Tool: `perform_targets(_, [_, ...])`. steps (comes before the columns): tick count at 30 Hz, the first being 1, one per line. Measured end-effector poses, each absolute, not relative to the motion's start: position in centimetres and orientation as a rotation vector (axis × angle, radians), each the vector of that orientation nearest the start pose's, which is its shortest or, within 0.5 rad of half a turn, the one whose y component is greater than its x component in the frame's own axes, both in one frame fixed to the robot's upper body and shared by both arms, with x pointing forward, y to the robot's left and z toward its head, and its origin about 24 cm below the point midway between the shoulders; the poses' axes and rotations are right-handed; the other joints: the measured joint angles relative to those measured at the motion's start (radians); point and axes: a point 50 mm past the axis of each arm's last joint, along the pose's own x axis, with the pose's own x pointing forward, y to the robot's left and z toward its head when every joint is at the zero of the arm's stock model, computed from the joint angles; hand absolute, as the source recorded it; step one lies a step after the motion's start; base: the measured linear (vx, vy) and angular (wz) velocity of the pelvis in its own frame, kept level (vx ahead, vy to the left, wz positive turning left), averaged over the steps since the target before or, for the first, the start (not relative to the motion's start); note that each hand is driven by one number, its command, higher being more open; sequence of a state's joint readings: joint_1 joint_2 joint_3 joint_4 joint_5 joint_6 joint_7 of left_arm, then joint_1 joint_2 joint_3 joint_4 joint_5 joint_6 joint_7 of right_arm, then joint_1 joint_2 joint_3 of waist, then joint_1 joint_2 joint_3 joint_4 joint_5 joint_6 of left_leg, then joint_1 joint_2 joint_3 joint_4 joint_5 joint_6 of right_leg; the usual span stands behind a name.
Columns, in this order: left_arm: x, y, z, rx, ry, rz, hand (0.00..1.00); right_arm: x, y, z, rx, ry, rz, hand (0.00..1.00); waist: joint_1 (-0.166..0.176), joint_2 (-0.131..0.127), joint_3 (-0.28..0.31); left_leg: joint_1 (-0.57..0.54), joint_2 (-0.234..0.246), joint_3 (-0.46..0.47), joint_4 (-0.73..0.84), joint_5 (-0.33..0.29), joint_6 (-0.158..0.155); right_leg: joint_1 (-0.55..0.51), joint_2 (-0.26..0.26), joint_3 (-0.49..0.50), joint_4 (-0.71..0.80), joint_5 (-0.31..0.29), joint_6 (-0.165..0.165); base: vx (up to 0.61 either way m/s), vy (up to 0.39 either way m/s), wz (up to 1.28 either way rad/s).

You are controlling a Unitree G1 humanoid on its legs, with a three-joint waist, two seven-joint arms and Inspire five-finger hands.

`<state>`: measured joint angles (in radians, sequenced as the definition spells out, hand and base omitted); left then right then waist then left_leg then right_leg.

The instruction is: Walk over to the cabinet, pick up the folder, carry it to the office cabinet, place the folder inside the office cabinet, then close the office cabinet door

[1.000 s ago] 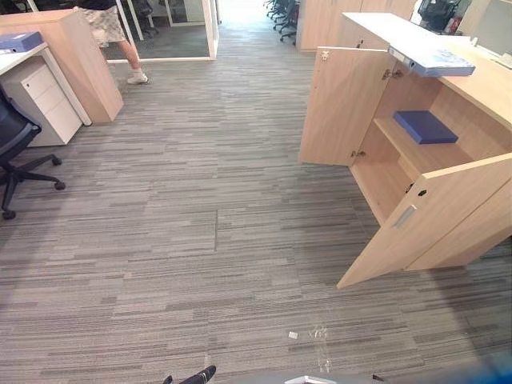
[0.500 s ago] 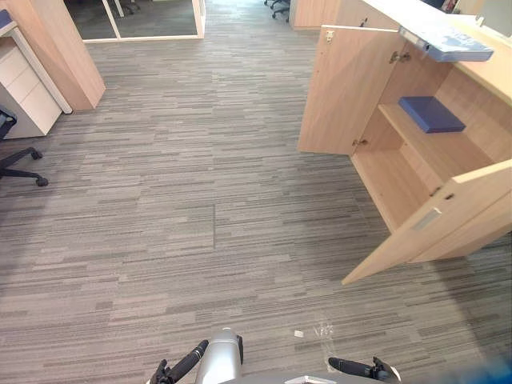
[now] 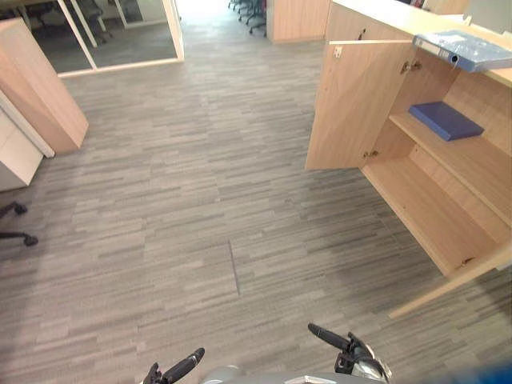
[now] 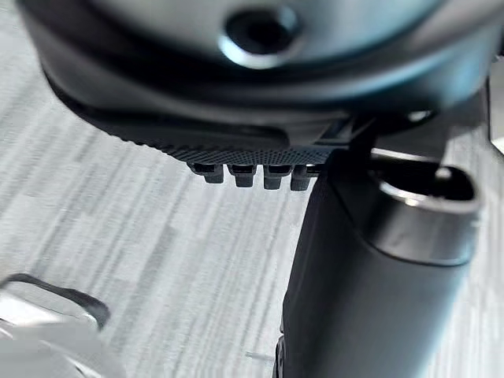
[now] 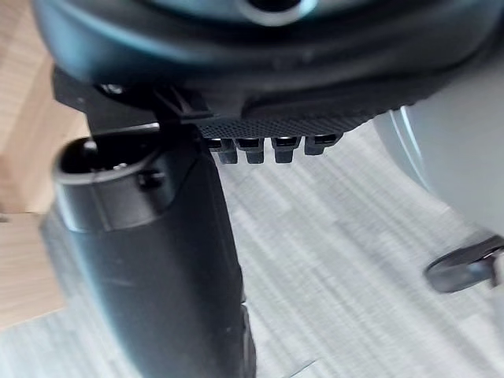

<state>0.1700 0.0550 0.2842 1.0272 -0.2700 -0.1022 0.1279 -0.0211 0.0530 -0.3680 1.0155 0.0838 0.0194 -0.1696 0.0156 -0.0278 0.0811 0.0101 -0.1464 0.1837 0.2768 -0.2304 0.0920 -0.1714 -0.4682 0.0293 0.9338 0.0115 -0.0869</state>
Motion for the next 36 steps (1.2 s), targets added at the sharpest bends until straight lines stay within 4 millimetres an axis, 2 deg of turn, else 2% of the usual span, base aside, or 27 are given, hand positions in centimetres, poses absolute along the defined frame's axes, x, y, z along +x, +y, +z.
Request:
perform_targets(1, [6.2,21.5,-16.1,-0.226,1.047,0.589,1.0,13.3,-17.8,-15.2,0.213,1.02,-0.48,1.0,-0.004,0.014,-0.003,0.059,0.009,0.001,-0.051,0.002,0.004,-0.04,0.011,-0.089,0.027,-0.046,0.004,0.26,0.195,-0.24])
perform_targets(3, [7.1,21.2,-16.0,-0.213,1.034,0.553,1.0,14.1,-16.7,-14.9,0.19,0.991,-0.424,1.0,-0.016,0.021,-0.003,0.111,0.027,0.003,-0.095,0.001,0.005,-0.104,0.062,-0.213,0.012,-0.144,0.074,0.25,0.111,-0.19])
perform_targets(4, [7.5,20.8,-16.1,-0.208,1.036,0.535,1.0,15.1,-16.3,-14.6,0.177,0.963,-0.386,1.0,-0.022,0.022,0.008,0.132,0.043,0.003,-0.114,-0.001,0.006,-0.133,0.116,-0.295,-0.037,-0.188,0.109,0.26,0.017,-0.13])
perform_targets(5, [8.4,20.1,-16.1,-0.197,1.031,0.495,1.0,15.6,-16.2,-14.4,0.18,0.951,-0.38,1.0,-0.023,0.022,0.033,0.166,0.056,0.006,-0.131,-0.004,0.0,-0.141,0.172,-0.385,-0.114,-0.208,0.114,0.25,0.011,-0.12])
perform_targets(7, [9.4,19.8,-15.9,-0.197,1.008,0.472,1.0,16.1,-16.0,-14.2,0.192,0.938,-0.378,1.0,-0.019,0.015,0.06,0.204,0.059,0.015,-0.144,-0.016,-0.02,-0.144,0.228,-0.481,-0.208,-0.207,0.11,0.22,-0.011,-0.14])
perform_targets(8, [9.4,19.8,-15.9,-0.168,1.012,0.453,1.0,16.2,-15.9,-14.2,0.211,0.937,-0.384,1.0,-0.019,0.01,0.067,0.238,0.056,0.025,-0.162,-0.031,-0.043,-0.139,0.277,-0.56,-0.319,-0.193,0.087,0.31,-0.068,-0.1])
perform_targets(10, [9.4,19.9,-15.9,-0.148,1.014,0.443,1.0,15.8,-16.1,-14.3,0.215,0.946,-0.399,1.0,-0.021,0.0,0.074,0.271,0.044,0.023,-0.179,-0.047,-0.062,-0.122,0.319,-0.6,-0.443,-0.147,0.042,0.31,-0.098,0.05])
perform_targets(11, [9.4,19.8,-15.9,-0.139,1.019,0.438,1.0,15.4,-16.4,-14.4,0.22,0.951,-0.422,1.0,-0.023,-0.001,0.076,0.3,0.044,0.012,-0.182,-0.067,-0.071,-0.104,0.351,-0.599,-0.485,-0.109,-0.098,0.36,-0.101,-0.09])
perform_targets(12, [9.3,19.5,-16.0,-0.155,1.025,0.445,1.0,15.2,-16.9,-14.5,0.229,0.954,-0.454,1.0,-0.02,0.027,0.07,0.306,0.073,0.008,-0.161,-0.07,-0.068,-0.088,0.389,-0.598,-0.507,-0.125,-0.085,0.38,-0.109,-0.22])
perform_targets(13, [9.1,19.4,-16.0,-0.164,1.03,0.452,1.0,15.1,-16.9,-14.5,0.23,0.958,-0.458,1.0,-0.023,0.033,0.068,0.299,0.086,0.007,-0.137,-0.073,-0.071,-0.077,0.408,-0.594,-0.525,-0.127,-0.086,0.42,-0.131,-0.42])
perform_targets(14, [8.8,19.0,-16.2,-0.179,1.039,0.463,1.0,14.7,-16.7,-14.7,0.236,0.968,-0.46,1.0,-0.025,0.045,0.07,0.283,0.116,0.002,-0.062,-0.089,-0.092,-0.042,0.45,-0.586,-0.568,-0.131,-0.087,0.42,-0.168,-0.38])
perform_targets(16, [8.8,19.0,-16.2,-0.202,1.035,0.474,1.0,14.3,-16.8,-14.8,0.249,0.982,-0.478,1.0,-0.026,0.055,0.068,0.231,0.162,0.0,0.134,-0.106,-0.104,0.023,0.517,-0.564,-0.64,-0.136,-0.086,0.41,-0.174,-0.44])
perform_targets(17, [8.7,19.2,-16.2,-0.221,1.035,0.495,1.0,14.0,-17.0,-14.9,0.249,0.985,-0.488,1.0,-0.029,0.064,0.063,0.172,0.201,-0.002,0.325,-0.084,-0.11,0.073,0.563,-0.541,-0.686,-0.137,-0.088,0.39,-0.14,-0.73])
perform_targets(18, [8.4,19.0,-16.3,-0.253,1.037,0.519,1.0,13.8,-17.2,-14.9,0.251,0.98,-0.496,1.0,-0.028,0.078,0.061,0.101,0.24,-0.005,0.527,-0.005,-0.111,0.124,0.611,-0.498,-0.73,-0.138,-0.09,0.48,-0.107,-0.88])
perform_targets(19, [8.3,19.1,-16.3,-0.264,1.039,0.534,1.0,13.7,-17.2,-14.9,0.255,0.981,-0.498,1.0,-0.025,0.083,0.059,0.066,0.263,-0.01,0.624,0.053,-0.115,0.145,0.629,-0.471,-0.747,-0.14,-0.092,0.52,-0.02,-1.12])
perform_targets(20, [8.2,19.3,-16.3,-0.273,1.042,0.547,1.0,13.5,-17.3,-15.0,0.269,0.984,-0.511,1.0,-0.023,0.091,0.056,-0.004,0.3,-0.013,0.785,0.07,-0.12,0.18,0.654,-0.426,-0.76,-0.149,-0.098,0.46,0.019,-0.9])
perform_targets(21, [8.2,19.4,-16.3,-0.281,1.038,0.556,1.0,13.5,-17.4,-15.0,0.282,0.985,-0.52,1.0,-0.023,0.089,0.058,-0.039,0.316,-0.017,0.846,0.069,-0.12,0.197,0.66,-0.406,-0.763,-0.154,-0.099,0.46,0.026,-0.98])
perform_targets(23, [8.8,20.3,-15.9,-0.306,0.989,0.608,1.0,13.1,-17.3,-15.2,0.282,1.003,-0.522,1.0,-0.014,0.053,0.076,-0.15,0.343,-0.044,0.96,0.039,-0.116,0.285,0.657,-0.312,-0.802,-0.163,-0.092,0.45,0.017,-0.94])
perform_targets(25, [9.3,20.8,-15.5,-0.311,0.957,0.639,1.0,12.8,-17.2,-15.4,0.278,1.02,-0.524,1.0,0.002,0.032,0.079,-0.237,0.336,-0.084,0.925,-0.011,-0.121,0.328,0.638,-0.241,-0.82,-0.166,-0.079,0.4,0.063,-1.1])
perform_targets(28, [10.0,20.8,-15.2,-0.317,0.918,0.664,1.0,12.7,-17.1,-15.5,0.273,1.048,-0.527,1.0,0.02,0.017,0.093,-0.303,0.307,-0.177,0.634,-0.09,-0.158,0.381,0.601,-0.122,-0.817,-0.186,-0.042,0.38,0.172,-1.21])
perform_targets(30, [10.1,20.7,-15.2,-0.32,0.917,0.667,1.0,12.7,-16.9,-15.6,0.267,1.052,-0.522,1.0,0.026,0.017,0.094,-0.31,0.274,-0.302,0.418,-0.089,-0.174,0.401,0.58,-0.062,-0.813,-0.207,-0.005,0.3,0.255,-1.03])
perform_targets(31, [10.0,20.5,-15.3,-0.327,0.923,0.678,1.0,12.6,-16.7,-15.6,0.26,1.054,-0.516,1.0,0.031,0.022,0.088,-0.308,0.256,-0.388,0.309,-0.071,-0.196,0.404,0.569,-0.026,-0.803,-0.225,0.025,0.42,0.438,-1.13])
perform_targets(32, [9.8,20.2,-15.4,-0.351,0.931,0.691,1.0,12.7,-16.7,-15.5,0.243,1.053,-0.5,1.0,0.031,0.039,0.082,-0.308,0.254,-0.448,0.253,-0.03,-0.192,0.406,0.563,0.013,-0.782,-0.251,0.055,0.44,0.47,-1.24])
perform_targets(33, [9.4,19.9,-15.6,-0.367,0.944,0.7,1.0,12.7,-16.8,-15.5,0.238,1.049,-0.5,1.0,0.031,0.062,0.072,-0.305,0.267,-0.452,0.23,0.024,-0.185,0.405,0.561,0.041,-0.76,-0.274,0.079,0.4,0.433,-0.99])
perform_targets(34, [9.1,19.9,-15.7,-0.37,0.953,0.705,1.0,12.7,-16.8,-15.5,0.239,1.046,-0.5,1.0,0.032,0.067,0.066,-0.306,0.269,-0.442,0.253,0.062,-0.222,0.4,0.55,0.06,-0.738,-0.296,0.097,0.38,0.462,-1.05])
perform_targets(35, [9.1,20.5,-15.6,-0.351,0.953,0.701,1.0,12.5,-16.2,-15.6,0.241,1.058,-0.471,1.0,0.032,0.041,0.056,-0.302,0.246,-0.364,0.301,0.009,-0.195,0.363,0.489,0.076,-0.661,-0.34,0.142,0.36,0.455,-1.2])
perform_targets(36, [9.0,20.6,-15.7,-0.353,0.954,0.71,1.0,12.7,-16.0,-15.6,0.237,1.055,-0.448,1.0,0.044,0.031,0.051,-0.288,0.244,-0.307,0.31,-0.014,-0.171,0.325,0.458,0.073,-0.589,-0.349,0.148,0.32,0.442,-1.32])
